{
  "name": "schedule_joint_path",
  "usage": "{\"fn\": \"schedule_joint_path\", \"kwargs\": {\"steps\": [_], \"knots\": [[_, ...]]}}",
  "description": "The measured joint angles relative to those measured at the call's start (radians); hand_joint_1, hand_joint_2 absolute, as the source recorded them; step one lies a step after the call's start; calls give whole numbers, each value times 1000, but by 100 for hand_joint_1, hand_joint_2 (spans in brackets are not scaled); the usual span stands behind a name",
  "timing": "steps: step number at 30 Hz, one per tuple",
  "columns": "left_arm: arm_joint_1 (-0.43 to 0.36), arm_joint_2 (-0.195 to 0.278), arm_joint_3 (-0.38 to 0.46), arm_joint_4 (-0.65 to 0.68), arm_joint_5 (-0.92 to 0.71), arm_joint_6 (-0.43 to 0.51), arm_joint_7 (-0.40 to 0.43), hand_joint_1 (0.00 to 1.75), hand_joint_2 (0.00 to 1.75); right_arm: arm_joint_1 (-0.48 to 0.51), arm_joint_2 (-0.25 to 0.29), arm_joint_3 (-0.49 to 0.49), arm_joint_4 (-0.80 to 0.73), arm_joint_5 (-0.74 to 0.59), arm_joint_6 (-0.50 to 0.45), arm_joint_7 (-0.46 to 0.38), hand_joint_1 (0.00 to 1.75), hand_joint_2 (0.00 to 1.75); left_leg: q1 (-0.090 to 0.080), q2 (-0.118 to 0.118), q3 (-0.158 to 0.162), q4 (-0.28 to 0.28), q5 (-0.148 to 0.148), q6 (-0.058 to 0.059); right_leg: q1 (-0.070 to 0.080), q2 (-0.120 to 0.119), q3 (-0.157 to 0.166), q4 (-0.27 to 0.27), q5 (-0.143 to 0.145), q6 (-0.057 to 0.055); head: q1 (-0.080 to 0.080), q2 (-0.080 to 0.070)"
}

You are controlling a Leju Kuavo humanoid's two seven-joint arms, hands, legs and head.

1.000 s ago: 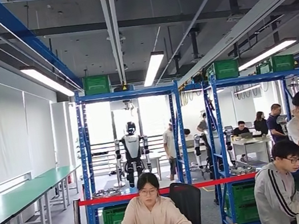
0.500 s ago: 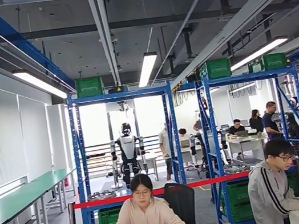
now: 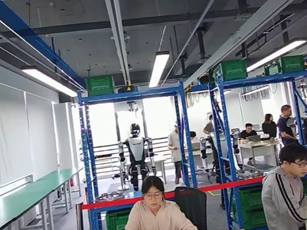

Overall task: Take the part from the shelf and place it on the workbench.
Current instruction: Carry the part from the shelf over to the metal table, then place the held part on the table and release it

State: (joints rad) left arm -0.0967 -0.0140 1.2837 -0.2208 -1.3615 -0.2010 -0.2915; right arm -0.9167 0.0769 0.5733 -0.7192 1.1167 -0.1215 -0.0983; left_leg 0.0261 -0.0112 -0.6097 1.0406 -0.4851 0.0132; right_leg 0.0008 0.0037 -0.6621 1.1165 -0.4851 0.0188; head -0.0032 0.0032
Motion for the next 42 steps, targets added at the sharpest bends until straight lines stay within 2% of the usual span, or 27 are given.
{"fn": "schedule_joint_path", "kwargs": {"steps": [2, 4, 6, 8, 10, 11, 12, 13, 14, 16, 17, 19, 21, 23, 25, 26, 27, 28, 29, 31, 33, 35, 37, 38, 40, 41, 42], "knots": [[-1, -2, -3, 0, 0, 1, -2, 0, 175, -18, 10, 9, 64, 43, -6, 45, 175, 175, -1, 0, -1, -1, -1, -7, 7, 1, 34, -80, 23, -11, 0, 0], [0, -4, -6, 0, 0, 2, -3, 0, 175, -29, 15, 15, 118, 75, -4, 87, 175, 175, 0, 0, 0, -8, 1, -17, 9, 1, 38, -93, 20, -19, 0, 0], [2, -6, -7, 1, 0, 2, -2, 0, 175, -38, 16, 16, 157, 85, 3, 109, 175, 175, -1, 1, -3, 1, -12, -25, 5, 0, 45, -108, 26, -29, 0, 0], [2, -7, -8, 1, 0, 5, -2, 0, 175, -45, 19, 15, 192, 86, 12, 115, 175, 175, -1, 2, -40, 84, -62, -28, 1, -2, 52, -120, 31, -36, 0, 0], [2, -7, -10, 1, 0, 8, -4, 0, 175, -45, 21, 15, 223, 86, 19, 117, 175, 175, -1, 2, -102, 212, -115, -31, 2, -1, 54, -121, 30, -39, 0, 0], [3, -7, -11, 1, -1, 10, -7, 0, 175, -41, 21, 15, 237, 86, 21, 118, 175, 175, -1, 2, -123, 250, -121, -33, 2, -1, 55, -120, 29, -39, 0, 0], [3, -7, -12, 1, -2, 10, -13, 0, 175, -37, 21, 14, 248, 86, 23, 118, 175, 175, 0, 3, -127, 251, -109, -35, 2, 0, 55, -119, 28, -39, 0, 0], [4, -7, -14, 1, -3, 11, -19, 0, 175, -33, 21, 13, 257, 86, 23, 118, 175, 175, 1, 3, -113, 214, -79, -36, 1, 1, 56, -116, 25, -37, 0, 0], [3, -6, -17, 1, -6, 11, -26, 0, 175, -30, 22, 11, 264, 85, 23, 118, 175, 175, 3, 3, -85, 149, -39, -37, 0, 2, 56, -111, 21, -33, 0, 0], [0, -5, -22, 1, -9, 11, -35, 0, 175, -28, 23, 4, 276, 82, 23, 118, 175, 175, 3, 4, -35, 40, 7, -35, 3, 4, 51, -96, 11, -24, -1, 0], [-2, -5, -24, 1, -10, 11, -38, 0, 175, -27, 25, -1, 281, 79, 23, 117, 175, 175, 1, 3, -24, 15, 12, -32, 4, 5, 47, -90, 8, -19, -1, 0], [-4, -5, -28, 1, -11, 12, -40, 0, 175, -24, 27, -11, 290, 74, 21, 113, 175, 175, -1, 2, -22, 10, 6, -22, 5, 6, 44, -86, 7, -13, -2, 0], [-6, -5, -32, 1, -12, 13, -39, 0, 175, -22, 28, -22, 296, 70, 20, 105, 87, 87, 0, 3, -19, 8, 7, -11, 2, 4, 42, -74, -5, -4, -1, 0], [-10, -5, -36, 1, -12, 15, -37, 0, 175, -21, 30, -32, 301, 70, 18, 97, 0, 0, 3, 4, -15, 6, 8, -2, -1, 2, 11, 2, -51, 6, -1, 0], [-13, -4, -39, 1, -12, 22, -33, 0, 175, -14, 31, -37, 308, 70, 18, 90, 0, 0, 3, 4, -14, 6, 7, 2, -5, 1, -50, 135, -109, 12, -1, 0], [-13, -4, -41, 1, -12, 28, -29, 0, 175, -8, 32, -39, 312, 70, 17, 86, 0, 0, 2, 4, -13, 6, 6, 2, -5, 1, -74, 183, -122, 14, -1, 0], [-13, -4, -42, 1, -12, 35, -24, 0, 175, -3, 34, -42, 315, 69, 17, 81, 0, 0, 2, 3, -13, 6, 6, 3, -5, 1, -82, 196, -116, 14, -1, 0], [-13, -4, -43, 1, -12, 41, -19, 0, 175, 1, 35, -46, 316, 68, 16, 75, 0, 0, 2, 3, -11, 6, 5, 3, -5, 1, -70, 167, -91, 11, -1, 0], [-13, -4, -45, 1, -12, 45, -16, 0, 175, 2, 36, -51, 317, 66, 15, 67, 0, 0, 2, 3, -10, 6, 5, 2, -4, 1, -42, 104, -55, 7, -1, 0], [-14, -4, -47, 1, -12, 48, -13, 0, 87, 1, 39, -62, 318, 57, 14, 45, 0, 0, 0, 2, -7, 5, 3, -1, 0, 1, 21, -30, -1, -4, -1, 0], [-15, -4, -48, 1, -13, 45, -15, 0, 0, 1, 42, -76, 318, 35, 16, 13, 0, 0, -1, 3, -7, 2, 3, -9, 6, 2, 47, -86, 9, -11, -1, 0], [-14, -4, -51, 1, -15, 44, -14, 0, 0, 2, 45, -97, 316, -1, 23, -32, 0, 0, 0, 3, -4, -5, 4, -20, 5, 2, 50, -96, 12, -18, -1, 0], [-13, -3, -53, 1, -18, 45, -12, 0, 0, 0, 49, -122, 309, -50, 39, -92, 0, 0, -1, 3, -10, 14, -17, -27, 0, 0, 59, -113, 21, -30, -1, 0], [-12, -2, -54, 1, -17, 44, -12, 0, 0, 0, 52, -137, 305, -81, 50, -129, 0, 0, -2, 3, -26, 53, -43, -29, -2, -1, 63, -120, 25, -35, -1, 0], [-10, -1, -54, 1, -13, 42, -14, 0, 0, 4, 55, -168, 295, -158, 82, -212, 0, 0, -2, 4, -84, 179, -104, -32, 0, -2, 64, -121, 25, -38, -1, 0], [-7, 1, -54, 1, -10, 40, -15, 0, 0, 9, 55, -185, 287, -199, 100, -255, 0, 0, -2, 4, -109, 233, -121, -34, 1, -2, 64, -121, 25, -38, -1, 0], [-4, 2, -54, 1, -8, 38, -18, 0, 0, 15, 55, -203, 276, -242, 119, -296, 0, 0, -2, 4, -121, 255, -120, -36, 2, -1, 64, -120, 24, -38, -1, 0]]}}
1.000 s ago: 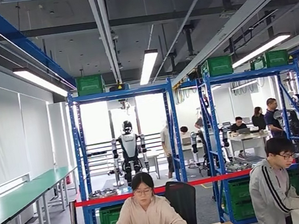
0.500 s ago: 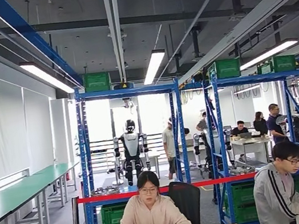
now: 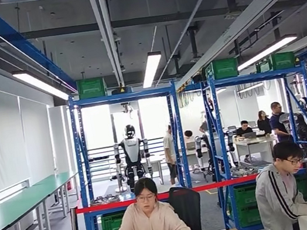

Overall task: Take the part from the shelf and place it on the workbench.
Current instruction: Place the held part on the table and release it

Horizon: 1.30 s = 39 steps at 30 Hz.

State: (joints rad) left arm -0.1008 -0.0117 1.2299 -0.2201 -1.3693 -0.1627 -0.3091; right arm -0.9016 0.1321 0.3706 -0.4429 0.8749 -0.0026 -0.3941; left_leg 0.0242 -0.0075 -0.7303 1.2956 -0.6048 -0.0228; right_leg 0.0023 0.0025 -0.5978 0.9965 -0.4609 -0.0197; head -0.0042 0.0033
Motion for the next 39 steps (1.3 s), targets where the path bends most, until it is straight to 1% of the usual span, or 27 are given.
{"fn": "schedule_joint_path", "kwargs": {"steps": [1, 3, 4, 6, 8, 10, 11, 13, 14, 15, 16, 17, 19, 20, 21, 24, 26, 27, 29, 30, 31, 32, 34, 35, 36, 37, 39], "knots": [[3, 1, 0, 0, 2, -2, -3, 0, 0, 7, 0, -18, -16, -46, 22, -39, 0, 0, 1, 0, 8, -19, 21, -1, 0, 1, 0, 2, -1, 1, 0, 0], [8, 5, 0, 0, 6, -4, -10, 0, 0, 29, -3, -50, -75, -167, 86, -114, 0, 0, 4, 1, 64, -139, 88, -2, -1, 3, 0, 10, -8, 6, 0, 0], [9, 6, 0, 0, 8, -5, -14, 0, 0, 46, -7, -64, -123, -247, 129, -149, 0, 0, 4, 1, 91, -198, 111, -1, 1, 3, -2, 17, -12, 11, 0, 0], [12, 7, 0, 0, 13, -6, -21, 0, 0, 99, -20, -88, -254, -422, 224, -188, 0, 0, 3, -1, 116, -249, 121, 6, 5, 4, -7, 26, -18, 21, 0, 0], [19, 7, 0, 0, 16, -10, -29, 0, 0, 171, -36, -111, -415, -609, 325, -202, 0, 0, 1, -3, 117, -250, 119, 17, 6, 3, -7, 27, -20, 27, -2, 0], [24, 8, 1, 0, 17, -16, -37, 0, 0, 246, -44, -138, -590, -809, 432, -216, 0, 0, 4, -3, 120, -253, 119, 28, 4, 2, -12, 50, -41, 36, -2, 0], [23, 8, 1, 0, 18, -19, -39, 0, 0, 283, -46, -152, -676, -904, 487, -221, 0, 0, 6, -3, 121, -254, 119, 32, 2, 2, -26, 85, -65, 41, -2, 0], [21, 9, 1, 0, 20, -22, -43, 0, 0, 360, -45, -175, -841, -1054, 583, -224, 0, 0, 6, -3, 123, -254, 117, 38, -2, 1, -82, 211, -130, 50, -2, 0], [20, 9, 1, 0, 22, -22, -43, 0, 0, 400, -45, -182, -917, -1101, 618, -222, 0, 0, 6, -3, 123, -254, 116, 40, -3, 1, -111, 273, -153, 52, -2, 0], [20, 9, 2, 0, 24, -22, -44, 0, 0, 439, -44, -187, -988, -1130, 641, -220, 0, 0, 5, -3, 123, -254, 115, 41, -4, 1, -129, 310, -160, 53, -2, 0], [20, 9, 2, 0, 27, -21, -43, 0, 0, 472, -43, -190, -1052, -1144, 656, -218, 0, 0, 5, -3, 124, -254, 115, 41, -4, 1, -129, 307, -148, 52, -2, 0], [21, 9, 3, 0, 29, -20, -43, 0, 0, 501, -42, -191, -1110, -1151, 668, -217, 0, 0, 4, -3, 125, -254, 115, 42, -4, 1, -109, 263, -118, 49, -2, 0], [20, 9, 3, 0, 33, -17, -43, 0, 0, 546, -41, -190, -1208, -1150, 685, -221, 0, 0, 1, -3, 127, -254, 114, 41, 0, 2, -40, 121, -53, 36, -2, 0], [21, 9, 4, 0, 35, -16, -42, 0, 0, 565, -40, -189, -1245, -1145, 693, -227, 0, 0, 1, -3, 127, -254, 115, 39, 3, 2, -14, 66, -33, 30, -2, 0], [21, 9, 5, 0, 36, -14, -42, 0, 0, 584, -39, -186, -1277, -1136, 700, -234, 0, 0, 0, -3, 126, -255, 116, 36, 6, 3, 0, 36, -25, 26, -2, 0], [25, 10, 11, 0, 42, -7, -41, 0, 0, 640, -39, -171, -1346, -1107, 713, -264, 0, 0, 0, -3, 126, -261, 118, 19, 6, 1, 4, 17, -16, 17, -2, 0], [26, 12, 16, 0, 48, -6, -40, 0, 0, 670, -38, -156, -1374, -1097, 722, -281, 0, 0, -2, -3, 118, -236, 83, 12, 1, -3, 4, 0, -2, 6, -2, 0], [26, 12, 18, 0, 52, -5, -40, 0, 0, 685, -38, -149, -1383, -1095, 726, -287, 0, 0, -2, -2, 104, -193, 46, 11, -1, -5, 2, -6, 4, 2, -2, 0], [28, 13, 24, 0, 57, -3, -39, 0, 0, 719, -40, -140, -1390, -1094, 734, -295, 0, 0, -3, -2, 68, -71, -30, 7, -1, -8, -5, -7, 12, -1, -2, 0], [29, 13, 27, 0, 60, -2, -38, 0, 0, 738, -41, -136, -1391, -1093, 738, -297, 0, 0, -3, -2, 60, -26, -51, 5, 0, -9, -10, -7, 15, 0, -2, 0], [31, 13, 30, 0, 62, -1, -38, 0, 0, 754, -43, -133, -1392, -1093, 743, -298, 0, 0, -2, -1, 67, -14, -55, 3, -1, -9, -15, -6, 20, 1, -2, 0], [32, 13, 33, 0, 65, 0, -37, 0, 0, 769, -44, -131, -1392, -1094, 750, -299, 0, 0, -1, -1, 93, -43, -40, 1, -2, -9, -21, -4, 24, 4, -2, 0], [31, 14, 34, 0, 74, 2, -37, 0, 0, 796, -45, -131, -1391, -1099, 765, -300, 0, 0, 4, -1, 184, -181, 6, -3, -3, -8, -35, 7, 31, 11, -2, 0], [31, 14, 35, 0, 78, 4, -37, 0, 0, 811, -44, -134, -1391, -1105, 774, -300, 0, 0, 5, -3, 219, -241, 24, -1, -2, -7, -43, 15, 33, 16, -2, 0], [31, 14, 36, 0, 80, 7, -36, 0, 0, 825, -42, -137, -1391, -1113, 784, -300, 0, 0, 4, -5, 240, -277, 33, 3, -1, -7, -48, 22, 37, 22, -2, 0], [32, 14, 38, 0, 81, 9, -35, 0, 0, 840, -39, -143, -1391, -1119, 792, -301, 0, 0, 2, -7, 245, -289, 36, 9, -1, -6, -52, 26, 41, 28, -2, 0], [36, 14, 43, 0, 84, 13, -33, 0, 0, 868, -33, -156, -1389, -1123, 809, -301, 0, 0, -3, -5, 238, -284, 48, 24, -5, -2, -55, 27, 49, 40, -2, 0]]}}
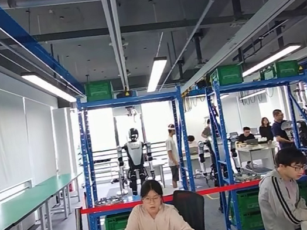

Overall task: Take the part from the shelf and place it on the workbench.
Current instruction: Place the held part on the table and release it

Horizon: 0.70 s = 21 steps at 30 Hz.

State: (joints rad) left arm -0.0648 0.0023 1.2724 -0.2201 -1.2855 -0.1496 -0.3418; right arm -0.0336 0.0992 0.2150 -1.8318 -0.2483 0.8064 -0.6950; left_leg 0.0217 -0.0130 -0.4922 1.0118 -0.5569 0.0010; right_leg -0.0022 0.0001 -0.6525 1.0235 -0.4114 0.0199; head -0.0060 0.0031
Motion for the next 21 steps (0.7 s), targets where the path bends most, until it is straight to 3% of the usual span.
{"fn": "schedule_joint_path", "kwargs": {"steps": [2, 5, 6, 7, 8, 9, 11, 13, 15, 17, 19, 21], "knots": [[1, 0, 4, 0, 2, 1, 0, 0, 0, 24, 7, -19, 2, 0, 17, 0, 0, 0, 0, 6, -10, 0, 15, 16, -4, 2, -10, 29, -38, 11, 0, 0], [1, 2, 10, 0, 2, 2, -1, 0, 0, 47, 22, -53, 6, 4, 32, 0, 0, 0, -3, 14, -38, 0, 39, 28, -7, 2, -54, 201, -176, 22, 0, 0], [1, 2, 11, 0, 2, 2, -1, 0, 0, 52, 25, -63, 9, 7, 32, 0, 0, 0, -5, 14, -49, 0, 47, 29, -7, 2, -62, 256, -202, 22, 0, 0], [2, 3, 13, 0, 2, 1, -1, 0, 0, 57, 27, -71, 12, 10, 32, 0, 0, 0, -8, 13, -59, 1, 55, 29, -7, 2, -55, 281, -210, 21, 0, 0], [3, 3, 15, 0, 2, 1, -1, 0, 0, 60, 29, -79, 16, 12, 31, 0, 0, 0, -11, 10, -70, 1, 62, 29, -6, 3, -28, 266, -199, 17, 0, 0], [3, 4, 16, 0, 2, 1, -1, 0, 0, 61, 30, -84, 21, 13, 29, 0, 0, 0, -14, 6, -79, 1, 70, 28, -3, 8, 17, 214, -177, 8, 0, 0], [1, 2, 17, 0, 1, 2, -2, 0, 0, 61, 31, -93, 29, 15, 21, 0, 0, 0, -18, -5, -93, 1, 85, 26, 6, 38, 128, 56, -143, -19, 0, 0], [-2, 0, 17, 0, 2, 2, -3, 0, 0, 60, 31, -99, 37, 13, 12, 0, 0, 0, -15, -16, -103, -1, 101, 20, 15, 61, 188, -44, -137, -36, 0, 0], [0, 0, 18, 0, 2, 2, -4, 0, 0, 59, 31, -102, 48, 7, 3, 0, 0, 0, -11, -26, -110, -4, 115, 8, 19, 54, 193, -67, -128, -39, 0, 0], [5, 2, 20, 0, 4, 3, -4, 0, 0, 57, 29, -103, 65, 2, -5, 0, 0, 0, -9, -23, -119, 9, 89, 0, 16, 39, 185, -78, -107, -47, 0, 0], [5, 3, 23, 0, 5, 3, -4, 0, 0, 59, 26, -104, 90, -1, -16, 0, 0, 0, -7, -10, -144, 90, 4, -6, 13, 25, 166, -81, -88, -52, 0, 0], [3, 3, 27, 0, 5, 3, -5, 0, 0, 66, 18, -104, 118, -1, -29, 0, 0, 0, -4, -4, -172, 214, -73, -15, 13, 14, 138, -74, -72, -52, 0, 0]]}}
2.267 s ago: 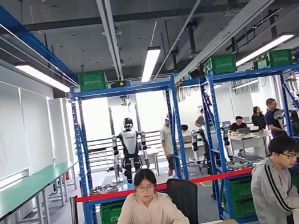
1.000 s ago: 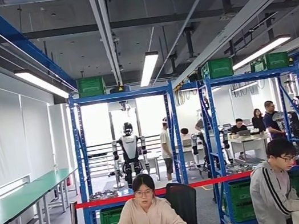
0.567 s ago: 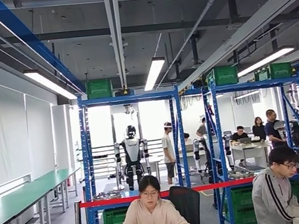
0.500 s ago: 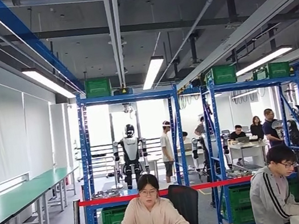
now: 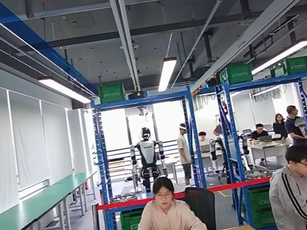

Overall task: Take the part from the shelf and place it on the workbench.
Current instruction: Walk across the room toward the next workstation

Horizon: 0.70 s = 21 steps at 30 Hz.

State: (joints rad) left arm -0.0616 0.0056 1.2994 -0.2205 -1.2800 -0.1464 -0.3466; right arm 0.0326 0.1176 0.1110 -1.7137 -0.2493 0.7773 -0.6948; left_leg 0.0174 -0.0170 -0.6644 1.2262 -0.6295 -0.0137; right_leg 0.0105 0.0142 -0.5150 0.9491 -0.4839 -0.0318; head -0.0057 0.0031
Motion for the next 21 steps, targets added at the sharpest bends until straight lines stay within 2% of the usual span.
{"fn": "schedule_joint_path", "kwargs": {"steps": [1, 2, 3, 4, 5, 6, 7, 8, 10, 11, 12, 14, 15, 16, 17, 18, 19, 20, 21], "knots": [[0, 0, 2, 0, 0, 1, 0, 0, 0, 5, -4, 0, 14, 0, -5, 0, 0, 0, 1, 1, -2, 41, -6, -5, -1, -5, -16, 5, 8, 3, 0, 0], [1, 1, 5, 0, 1, 1, -1, 0, 0, 10, -8, 0, 28, 1, -10, 0, 0, 0, 3, 2, 10, 51, 11, -9, -2, -9, -32, 11, 15, 6, 0, 0], [2, 1, 7, 0, 2, 2, -1, 0, 0, 15, -12, 0, 43, 3, -14, 0, 0, 0, 6, 3, 38, 28, 41, -13, -5, -12, -49, 19, 22, 11, 0, 0], [3, 1, 9, 0, 3, 3, -1, 0, 0, 21, -17, 0, 58, 5, -17, 0, 0, 0, 9, 4, 81, -27, 69, -18, -7, -13, -67, 31, 26, 16, 0, 0], [3, 1, 10, 0, 4, 4, -2, 0, 0, 26, -21, 0, 72, 9, -21, 0, 0, 0, 12, 4, 129, -95, 79, -23, -8, -14, -84, 46, 29, 22, 0, 0], [3, 1, 12, 0, 6, 5, -2, 0, 0, 31, -25, -1, 87, 17, -28, 0, 0, 0, 14, 3, 168, -155, 75, -21, -7, -13, -98, 60, 32, 27, 0, 0], [3, 1, 14, 0, 8, 6, -2, 0, 0, 36, -28, -1, 103, 28, -40, 0, 0, 0, 14, 2, 193, -197, 63, -16, -5, -13, -109, 72, 35, 33, 0, 0], [4, 1, 17, 0, 10, 6, -3, 0, 0, 42, -32, -2, 121, 43, -57, 0, 0, 0, 12, 2, 201, -214, 52, -8, -4, -12, -116, 78, 41, 38, 0, 0], [8, 0, 21, 0, 13, 8, -3, 0, 0, 56, -41, -6, 163, 84, -102, 0, 0, 0, 10, 6, 189, -214, 59, 14, -6, -11, -124, 81, 47, 51, 0, 0], [10, -1, 23, 0, 14, 9, -3, 0, 0, 63, -44, -10, 188, 106, -125, 0, 0, 0, 9, 10, 180, -214, 68, 24, -9, -11, -130, 91, 30, 57, 0, 0], [11, -1, 25, 0, 15, 9, -4, 0, 0, 68, -47, -15, 214, 126, -149, 0, 0, 0, 10, 14, 169, -214, 78, 33, -11, -11, -139, 117, -3, 63, 0, 0], [13, -2, 31, -1, 16, 12, -5, 0, 0, 73, -50, -29, 282, 160, -198, 0, 0, 0, 6, 19, 144, -214, 98, 43, -15, -12, -164, 222, -101, 71, 0, 0], [14, -2, 34, -1, 17, 13, -5, 0, 0, 74, -51, -36, 319, 175, -220, 0, 0, 0, 3, 20, 132, -213, 108, 46, -16, -12, -173, 284, -136, 73, 0, 0], [16, -2, 37, -1, 17, 14, -5, 0, 0, 75, -52, -44, 357, 187, -238, 0, 0, 0, -1, 22, 119, -213, 119, 48, -16, -12, -174, 330, -150, 73, 0, 0], [17, -2, 39, -1, 17, 15, -5, 0, 0, 76, -53, -52, 397, 201, -256, 0, 0, 0, -6, 23, 105, -212, 129, 49, -15, -12, -161, 349, -142, 70, 0, 0], [18, -2, 42, -1, 17, 16, -5, 0, 0, 75, -53, -61, 435, 216, -275, 0, 0, 0, -10, 23, 93, -212, 138, 50, -13, -12, -132, 330, -119, 65, 0, 0], [18, -3, 45, -1, 17, 17, -5, 0, 0, 71, -53, -70, 475, 232, -295, 0, 0, 0, -15, 24, 83, -212, 148, 51, -9, -11, -86, 277, -93, 54, 0, 0], [19, -6, 47, -1, 17, 17, -5, 0, 0, 66, -53, -79, 516, 252, -319, 0, 0, 0, -17, 24, 75, -212, 156, 51, -2, -11, -28, 201, -78, 40, 0, 0], [19, -10, 50, -2, 16, 18, -6, 0, 0, 59, -52, -88, 558, 268, -342, 0, 0, 0, -19, 24, 69, -212, 164, 49, 5, -11, 30, 117, -74, 25, 0, 0]]}}
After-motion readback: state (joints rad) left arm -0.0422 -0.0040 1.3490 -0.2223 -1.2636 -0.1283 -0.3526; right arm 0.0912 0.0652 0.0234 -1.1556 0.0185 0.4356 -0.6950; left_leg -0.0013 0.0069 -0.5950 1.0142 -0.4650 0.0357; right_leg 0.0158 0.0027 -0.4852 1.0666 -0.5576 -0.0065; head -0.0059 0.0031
